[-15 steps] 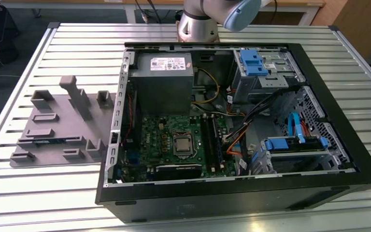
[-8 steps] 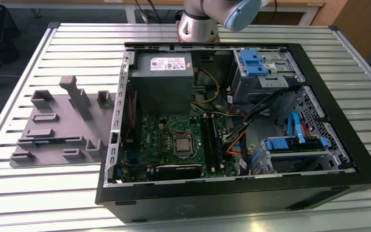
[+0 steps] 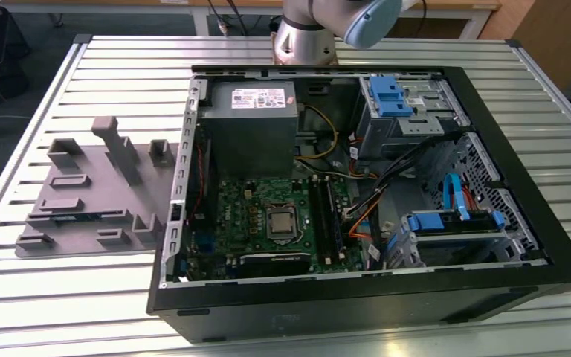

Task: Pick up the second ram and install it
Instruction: 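Pick up the second ram and move it above second insertion slot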

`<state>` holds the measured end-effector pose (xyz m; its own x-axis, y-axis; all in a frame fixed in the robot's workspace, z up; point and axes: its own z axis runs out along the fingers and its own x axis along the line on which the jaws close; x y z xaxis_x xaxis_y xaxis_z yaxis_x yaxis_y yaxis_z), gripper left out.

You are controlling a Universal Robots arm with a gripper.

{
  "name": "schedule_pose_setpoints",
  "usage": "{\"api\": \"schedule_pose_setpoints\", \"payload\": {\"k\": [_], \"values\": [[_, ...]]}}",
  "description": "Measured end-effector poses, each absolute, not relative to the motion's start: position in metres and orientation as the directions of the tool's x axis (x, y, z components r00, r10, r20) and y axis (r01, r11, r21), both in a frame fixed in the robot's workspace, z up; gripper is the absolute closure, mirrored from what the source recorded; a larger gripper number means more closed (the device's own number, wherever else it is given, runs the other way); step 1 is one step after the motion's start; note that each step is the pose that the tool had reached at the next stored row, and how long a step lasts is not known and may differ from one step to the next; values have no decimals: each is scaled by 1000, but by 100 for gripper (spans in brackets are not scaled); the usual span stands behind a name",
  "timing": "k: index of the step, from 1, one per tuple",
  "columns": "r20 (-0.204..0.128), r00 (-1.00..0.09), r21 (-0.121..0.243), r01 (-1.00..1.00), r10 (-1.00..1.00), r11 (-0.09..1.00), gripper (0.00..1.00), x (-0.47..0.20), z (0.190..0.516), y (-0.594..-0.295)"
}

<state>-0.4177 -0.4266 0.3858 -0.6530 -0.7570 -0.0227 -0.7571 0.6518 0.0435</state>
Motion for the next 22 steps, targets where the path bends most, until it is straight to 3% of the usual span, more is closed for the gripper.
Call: {"api": "schedule_pose_setpoints", "payload": {"k": [22], "values": [[-22, -583, 43, -812, -812, 582, 89, -418, 386, -427]]}}
